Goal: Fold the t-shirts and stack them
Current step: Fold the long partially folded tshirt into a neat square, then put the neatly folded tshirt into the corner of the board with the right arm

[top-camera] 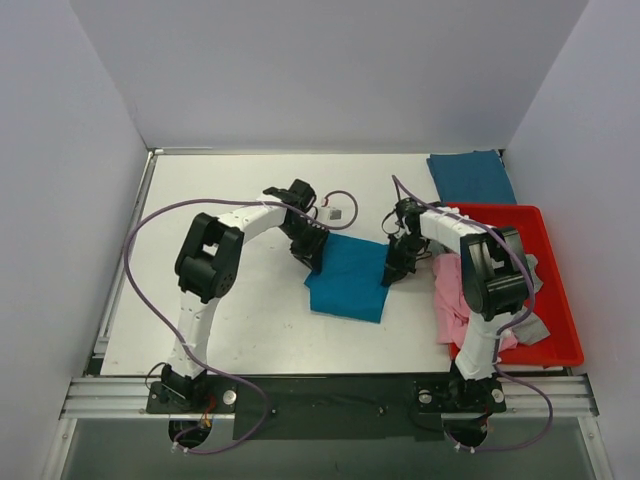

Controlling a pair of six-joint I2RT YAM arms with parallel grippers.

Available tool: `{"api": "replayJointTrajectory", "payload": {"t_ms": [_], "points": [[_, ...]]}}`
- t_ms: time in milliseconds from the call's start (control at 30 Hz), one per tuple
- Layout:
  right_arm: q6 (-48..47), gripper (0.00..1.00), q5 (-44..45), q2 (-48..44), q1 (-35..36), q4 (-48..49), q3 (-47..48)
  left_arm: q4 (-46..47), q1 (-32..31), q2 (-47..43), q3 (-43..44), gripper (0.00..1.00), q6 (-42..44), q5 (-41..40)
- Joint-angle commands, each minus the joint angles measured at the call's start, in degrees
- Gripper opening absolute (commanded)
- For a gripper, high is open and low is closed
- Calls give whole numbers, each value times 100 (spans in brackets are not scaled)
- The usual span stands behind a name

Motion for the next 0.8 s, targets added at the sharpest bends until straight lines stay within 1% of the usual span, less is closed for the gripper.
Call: {"api": "replayJointTrajectory", "payload": {"t_ms": [0, 100, 133, 167, 200, 233, 267, 300, 367, 467, 567, 667, 767], "points": [[-397, 0, 477, 240, -321, -50, 781, 540, 151, 145, 133, 24, -302, -380], [-661, 1, 583, 13, -383, -322, 976, 488, 178, 22, 160, 25, -302, -109], [-687, 10, 557, -75, -392, -349, 950, 427, 178, -100, 134, 26, -294, 102], [-714, 17, 539, -329, -392, -367, 889, 391, 187, -162, 142, 29, -268, 173], [-714, 32, 539, -470, -401, -359, 758, 312, 196, -302, 134, 32, -250, 305], [-697, 38, 513, -663, -392, -289, 635, 286, 239, -390, 116, 36, -250, 349], [-670, 48, 426, -735, -392, -253, 460, 268, 275, -513, 72, 41, -276, 402], [-635, 51, 216, -770, -384, -157, 301, 268, 371, -593, 46, 43, -311, 411], [-530, 55, -31, -640, -366, 1, 160, 259, 494, -742, -33, 48, -617, 324], [-310, 57, -225, -472, -357, 352, -69, 399, 565, -970, -401, 59, -908, -158], [-82, 59, -470, -236, -357, 905, -289, 724, 547, -998, -885, 63, -1172, -11], [-63, 59, -813, 230, -296, 1144, -149, 856, 565, -910, -869, 63, -1234, -351], [-99, 56, -1007, 565, -173, 1223, 236, 848, 583, -857, -755, 63, -1243, -380]]}}
